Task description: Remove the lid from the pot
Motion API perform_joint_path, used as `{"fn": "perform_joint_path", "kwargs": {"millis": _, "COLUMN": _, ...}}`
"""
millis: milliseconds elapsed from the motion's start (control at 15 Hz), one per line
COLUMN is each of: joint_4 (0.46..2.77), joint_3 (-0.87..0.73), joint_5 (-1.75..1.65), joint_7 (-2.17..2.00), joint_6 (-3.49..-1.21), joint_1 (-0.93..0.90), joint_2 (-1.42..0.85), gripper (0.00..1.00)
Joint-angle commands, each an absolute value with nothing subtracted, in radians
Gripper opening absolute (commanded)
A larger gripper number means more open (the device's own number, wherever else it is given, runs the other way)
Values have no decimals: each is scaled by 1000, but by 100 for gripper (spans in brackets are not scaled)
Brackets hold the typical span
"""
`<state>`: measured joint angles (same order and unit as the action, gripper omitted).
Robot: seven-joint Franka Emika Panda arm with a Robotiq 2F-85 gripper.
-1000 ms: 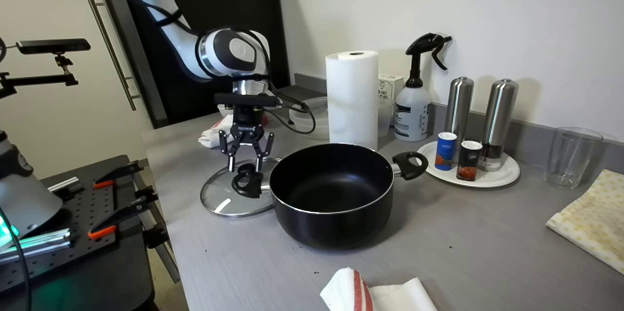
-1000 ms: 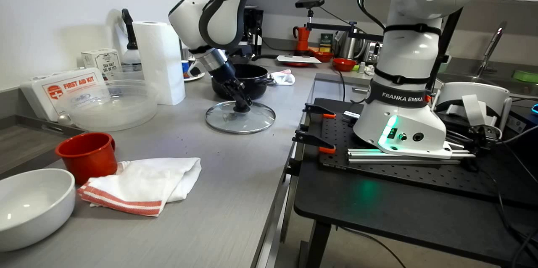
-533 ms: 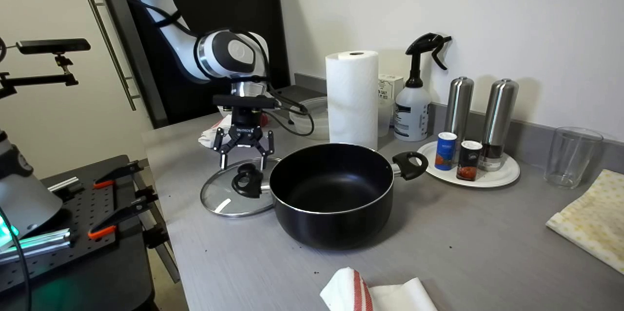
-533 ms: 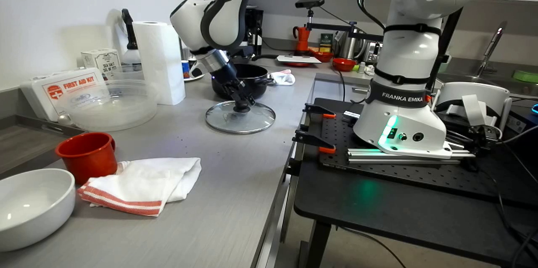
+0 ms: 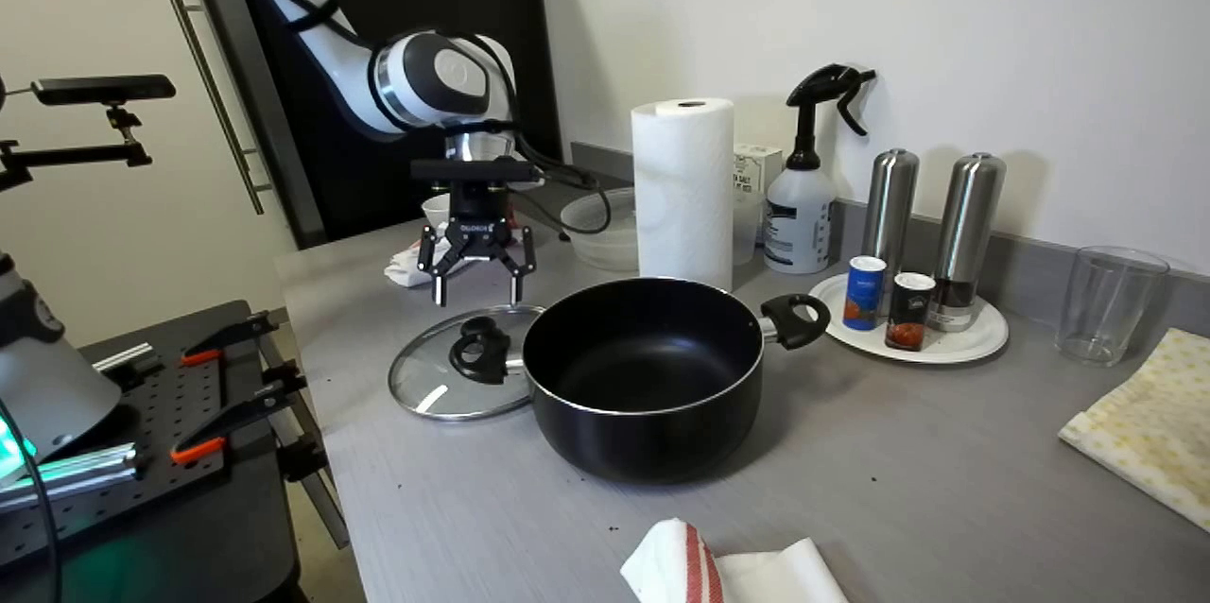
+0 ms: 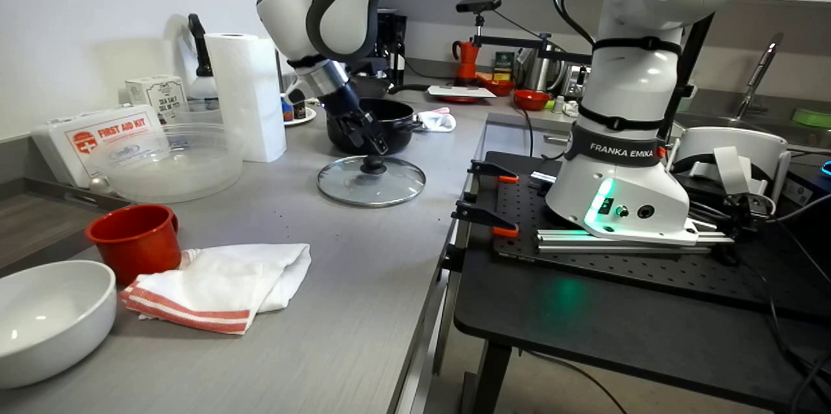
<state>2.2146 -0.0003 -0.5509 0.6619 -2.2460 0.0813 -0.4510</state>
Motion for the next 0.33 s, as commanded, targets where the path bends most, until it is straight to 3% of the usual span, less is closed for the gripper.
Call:
{"fn": "perform_joint_path", "kwargs": {"millis": 0, "joint_4": 2222, "joint_3": -5, "joint_5": -549, "joint_7": 665, "joint_6": -2244, "joint_1": 71, "joint_2": -428, "gripper": 100}}
{"fn": "perform_joint_path", "kwargs": {"millis": 267, "joint_4": 2258, "joint_3": -4, "joint_5": -552, "joint_7": 664, "joint_6": -2244, "joint_1": 64, "joint_2": -366, "gripper": 100}}
